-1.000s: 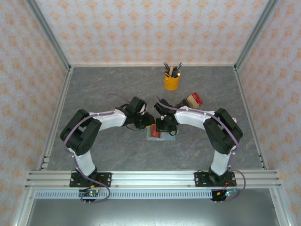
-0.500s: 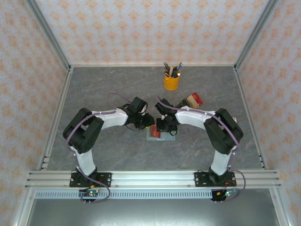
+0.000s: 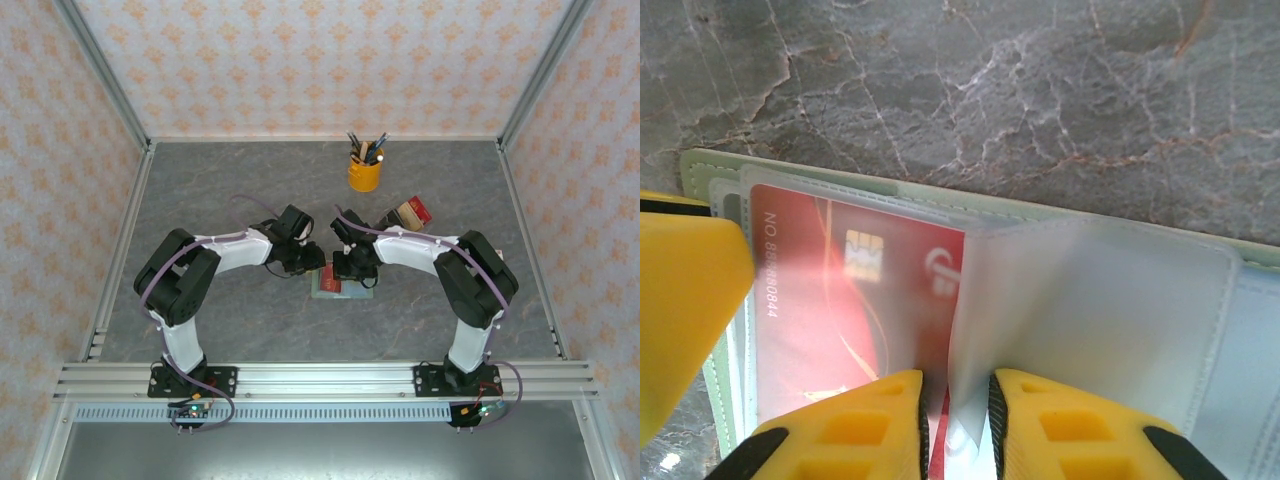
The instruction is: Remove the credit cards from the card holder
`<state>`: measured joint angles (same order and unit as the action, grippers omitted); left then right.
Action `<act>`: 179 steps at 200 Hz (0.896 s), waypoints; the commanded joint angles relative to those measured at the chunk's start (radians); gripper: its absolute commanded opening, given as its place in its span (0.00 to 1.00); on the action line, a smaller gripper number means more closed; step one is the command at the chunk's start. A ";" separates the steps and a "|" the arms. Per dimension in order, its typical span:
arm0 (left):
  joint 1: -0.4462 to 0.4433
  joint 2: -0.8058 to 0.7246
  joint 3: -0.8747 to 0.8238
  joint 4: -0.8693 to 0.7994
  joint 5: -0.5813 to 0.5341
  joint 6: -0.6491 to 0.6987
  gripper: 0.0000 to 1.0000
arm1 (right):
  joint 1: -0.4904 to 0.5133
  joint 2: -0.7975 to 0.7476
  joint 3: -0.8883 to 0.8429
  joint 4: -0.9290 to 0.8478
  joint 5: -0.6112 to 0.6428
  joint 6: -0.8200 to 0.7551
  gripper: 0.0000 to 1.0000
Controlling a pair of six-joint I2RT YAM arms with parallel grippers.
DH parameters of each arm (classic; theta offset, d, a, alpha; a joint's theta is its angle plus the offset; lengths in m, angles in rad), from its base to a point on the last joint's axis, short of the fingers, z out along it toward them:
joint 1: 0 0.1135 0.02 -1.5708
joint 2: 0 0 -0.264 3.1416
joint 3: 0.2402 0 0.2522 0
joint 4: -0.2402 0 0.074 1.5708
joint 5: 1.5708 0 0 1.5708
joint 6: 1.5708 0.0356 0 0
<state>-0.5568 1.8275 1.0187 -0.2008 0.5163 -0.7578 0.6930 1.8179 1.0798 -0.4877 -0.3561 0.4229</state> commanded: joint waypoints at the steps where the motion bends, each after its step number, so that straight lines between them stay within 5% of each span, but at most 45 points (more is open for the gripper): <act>1: -0.009 0.027 -0.001 -0.004 0.028 0.010 0.24 | -0.007 0.123 -0.076 -0.020 0.083 0.004 0.24; 49: -0.008 -0.103 -0.004 -0.090 -0.145 0.034 0.24 | -0.009 0.125 -0.082 -0.017 0.085 0.008 0.23; 179: -0.022 -0.020 0.054 -0.041 0.002 0.017 0.32 | -0.012 0.126 -0.093 0.000 0.071 0.011 0.22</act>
<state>-0.5701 1.7966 1.0367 -0.2363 0.5114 -0.7502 0.6842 1.8183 1.0721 -0.4774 -0.3756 0.4252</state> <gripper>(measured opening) 0.322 0.226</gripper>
